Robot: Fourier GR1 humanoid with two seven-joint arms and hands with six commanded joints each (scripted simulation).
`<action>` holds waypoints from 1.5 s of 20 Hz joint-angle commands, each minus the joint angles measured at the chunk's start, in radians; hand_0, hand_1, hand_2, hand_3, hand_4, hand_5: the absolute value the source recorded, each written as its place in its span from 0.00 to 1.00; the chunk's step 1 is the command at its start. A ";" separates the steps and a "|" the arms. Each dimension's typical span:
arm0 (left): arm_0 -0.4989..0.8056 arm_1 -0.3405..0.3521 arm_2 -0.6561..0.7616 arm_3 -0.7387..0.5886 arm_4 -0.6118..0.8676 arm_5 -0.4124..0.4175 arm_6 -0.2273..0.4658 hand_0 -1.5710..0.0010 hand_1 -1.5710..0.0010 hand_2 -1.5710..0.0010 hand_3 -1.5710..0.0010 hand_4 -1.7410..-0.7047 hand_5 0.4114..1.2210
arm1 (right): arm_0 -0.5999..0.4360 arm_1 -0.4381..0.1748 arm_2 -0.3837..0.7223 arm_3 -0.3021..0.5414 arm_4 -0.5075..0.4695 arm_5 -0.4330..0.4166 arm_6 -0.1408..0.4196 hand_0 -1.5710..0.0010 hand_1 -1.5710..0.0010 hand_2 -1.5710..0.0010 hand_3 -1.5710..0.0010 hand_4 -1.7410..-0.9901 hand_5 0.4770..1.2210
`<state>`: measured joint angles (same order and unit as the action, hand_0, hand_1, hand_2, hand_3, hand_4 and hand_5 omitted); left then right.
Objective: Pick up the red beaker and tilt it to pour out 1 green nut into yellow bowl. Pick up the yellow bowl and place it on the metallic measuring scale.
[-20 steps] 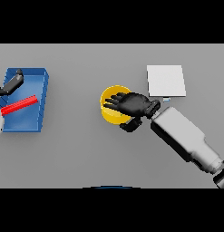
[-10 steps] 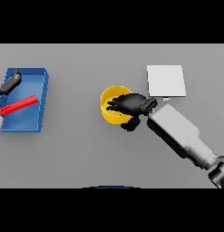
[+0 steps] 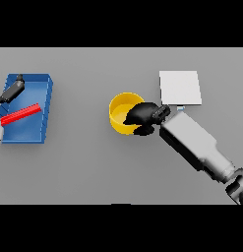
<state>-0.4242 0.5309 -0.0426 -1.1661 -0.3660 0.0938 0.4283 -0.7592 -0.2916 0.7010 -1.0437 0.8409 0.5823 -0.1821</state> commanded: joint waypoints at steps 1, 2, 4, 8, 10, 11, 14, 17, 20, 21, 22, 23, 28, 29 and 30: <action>0.015 0.007 -0.002 -0.012 -0.004 -0.002 -0.001 1.00 1.00 1.00 1.00 0.96 0.35 | 0.006 -0.003 0.003 -0.008 -0.001 0.000 0.012 0.15 0.15 0.23 0.29 0.13 0.91; 0.003 0.004 -0.002 0.006 -0.006 -0.001 0.008 1.00 1.00 1.00 1.00 0.96 0.35 | 0.010 -0.015 0.004 -0.019 -0.006 0.003 0.005 0.12 0.12 0.21 0.23 0.10 0.93; -0.001 0.002 -0.007 0.005 -0.007 -0.006 0.005 1.00 1.00 1.00 1.00 0.97 0.34 | 0.010 -0.013 0.004 -0.019 -0.012 -0.004 0.009 0.08 0.08 0.19 0.16 0.06 0.96; -0.007 0.010 -0.001 0.013 0.000 -0.016 0.000 1.00 1.00 1.00 1.00 0.97 0.34 | 0.028 -0.031 -0.002 -0.066 -0.029 -0.006 0.013 0.03 0.03 0.17 0.11 0.03 0.98; -0.003 0.012 -0.001 0.005 -0.002 -0.012 -0.003 1.00 1.00 1.00 1.00 0.98 0.34 | 0.015 -0.036 -0.009 -0.079 -0.029 -0.004 0.024 0.02 0.02 0.15 0.12 0.02 0.99; -0.013 0.007 -0.005 0.011 -0.008 -0.007 -0.005 1.00 1.00 1.00 1.00 0.98 0.34 | 0.016 -0.044 -0.015 -0.092 -0.032 0.002 0.030 0.02 0.02 0.14 0.15 0.01 0.99; -0.005 0.017 0.002 0.001 -0.002 -0.010 -0.006 1.00 1.00 1.00 1.00 0.97 0.34 | -0.004 -0.060 -0.048 -0.144 -0.054 0.049 0.068 0.01 0.01 0.11 0.19 0.01 1.00; -0.002 0.013 -0.002 -0.005 -0.004 -0.008 -0.006 1.00 1.00 1.00 1.00 0.97 0.35 | -0.013 -0.097 -0.082 -0.192 -0.057 0.067 0.094 0.00 0.00 0.10 0.20 0.00 1.00; -0.017 0.013 0.000 0.007 -0.005 -0.007 -0.004 1.00 1.00 1.00 1.00 0.97 0.35 | -0.014 -0.114 -0.110 -0.200 -0.056 0.044 0.096 0.00 0.00 0.09 0.19 0.00 1.00; -0.015 0.012 0.009 0.013 0.006 -0.008 -0.008 1.00 1.00 1.00 1.00 0.96 0.35 | -0.012 -0.118 -0.120 -0.205 -0.060 0.042 0.094 0.00 0.00 0.09 0.16 0.00 1.00; -0.010 0.018 0.012 0.010 0.010 -0.012 -0.019 1.00 1.00 1.00 1.00 0.96 0.35 | -0.006 -0.129 -0.129 -0.220 -0.066 0.045 0.092 0.00 0.00 0.08 0.12 0.00 1.00; -0.008 0.022 0.011 0.010 0.007 -0.016 -0.012 1.00 1.00 1.00 1.00 0.96 0.36 | -0.012 -0.125 -0.144 -0.213 -0.067 0.048 0.114 0.00 0.00 0.07 0.14 0.00 1.00; -0.001 0.017 0.001 -0.014 -0.003 -0.012 0.012 1.00 1.00 1.00 1.00 0.96 0.37 | -0.017 -0.189 -0.217 -0.177 -0.053 -0.011 0.120 0.00 0.00 0.03 0.22 0.00 1.00; 0.001 0.017 0.005 -0.016 -0.001 -0.012 0.023 1.00 1.00 1.00 1.00 0.96 0.37 | -0.014 -0.203 -0.229 -0.164 -0.048 -0.031 0.113 0.00 0.00 0.03 0.22 0.00 1.00; -0.008 0.022 0.010 -0.013 0.001 -0.015 0.025 1.00 1.00 1.00 1.00 0.96 0.37 | -0.020 -0.219 -0.245 -0.137 -0.047 -0.046 0.094 0.00 0.00 0.02 0.23 0.00 1.00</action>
<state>-0.4322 0.5535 -0.0325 -1.1799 -0.3648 0.0798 0.4535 -0.7797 -0.5115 0.4558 -1.1808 0.7958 0.5368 -0.0848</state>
